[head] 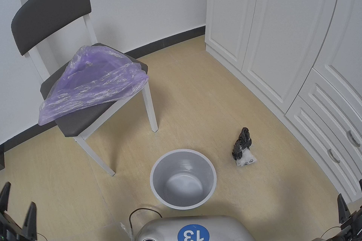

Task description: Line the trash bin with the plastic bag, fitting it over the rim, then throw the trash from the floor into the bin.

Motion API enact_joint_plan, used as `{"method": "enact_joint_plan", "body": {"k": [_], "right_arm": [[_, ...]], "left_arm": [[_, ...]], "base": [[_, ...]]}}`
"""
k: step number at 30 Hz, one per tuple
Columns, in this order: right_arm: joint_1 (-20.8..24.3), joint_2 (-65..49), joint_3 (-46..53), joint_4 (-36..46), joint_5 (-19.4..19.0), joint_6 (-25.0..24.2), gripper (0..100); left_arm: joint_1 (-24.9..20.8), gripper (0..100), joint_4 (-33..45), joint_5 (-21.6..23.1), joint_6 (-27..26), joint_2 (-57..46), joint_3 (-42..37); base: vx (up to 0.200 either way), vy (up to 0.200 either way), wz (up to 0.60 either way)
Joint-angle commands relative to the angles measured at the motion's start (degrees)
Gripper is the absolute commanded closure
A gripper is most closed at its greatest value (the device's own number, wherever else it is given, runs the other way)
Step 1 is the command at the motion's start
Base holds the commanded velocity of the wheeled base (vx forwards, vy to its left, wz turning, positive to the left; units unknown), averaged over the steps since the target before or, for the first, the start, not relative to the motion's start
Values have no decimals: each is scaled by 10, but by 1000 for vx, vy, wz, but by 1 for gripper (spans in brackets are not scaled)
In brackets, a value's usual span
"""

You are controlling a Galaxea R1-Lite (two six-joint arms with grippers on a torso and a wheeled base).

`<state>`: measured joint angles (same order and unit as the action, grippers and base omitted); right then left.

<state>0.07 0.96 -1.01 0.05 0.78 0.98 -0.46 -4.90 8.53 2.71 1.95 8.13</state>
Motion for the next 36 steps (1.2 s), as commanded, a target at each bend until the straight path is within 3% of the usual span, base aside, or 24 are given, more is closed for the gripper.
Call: {"method": "enact_joint_plan", "body": {"k": [1, 3, 5, 7, 11, 12, 14, 15, 19, 23, 26, 31, 36], "right_arm": [[0, -10, 10, -3, -8, -4, 0], [0, -10, 10, -4, -7, -5, 0], [0, -10, 10, -5, -9, -8, 0], [0, -10, 9, -11, -10, -8, 0], [7, 8, -110, -42, -32, -50, 0], [13, 48, -161, -31, -54, -61, 0], [21, 89, -184, -25, -61, -62, 0], [25, 155, -211, -25, -58, -62, 0], [16, 336, -309, -26, -39, -62, 0], [20, 470, -386, -35, 10, -61, 0], [26, 509, -403, -61, 28, -61, 0], [30, 527, -360, -154, 16, -76, 0], [95, 537, -334, -167, -8, -112, 0]], "left_arm": [[-5, 0, 22, 6, -3, 140, 173], [0, 0, 21, -20, -34, 174, 199], [17, 0, 9, -100, -93, 255, 282], [17, 0, 16, -109, -104, 285, 310], [18, 0, 60, -116, -126, 324, 290], [23, 0, 87, -126, -149, 341, 276], [33, 0, 108, -140, -169, 348, 273], [48, 0, 127, -155, -203, 360, 270], [91, 0, 132, -159, -284, 436, 267], [133, 0, 123, -158, -335, 516, 256], [147, 0, 100, -158, -343, 548, 247], [173, 0, -59, -153, -337, 647, 210], [222, 0, -151, -103, -357, 699, 188]], "base": [[0, 0, 0], [0, 0, 0], [0, 0, 0], [0, 0, 0], [0, 0, 0], [0, 0, 0], [0, 0, 0], [0, 0, 0], [0, 0, 0], [0, 0, 0], [0, 0, 0], [0, 0, 0], [0, 0, 0]]}}
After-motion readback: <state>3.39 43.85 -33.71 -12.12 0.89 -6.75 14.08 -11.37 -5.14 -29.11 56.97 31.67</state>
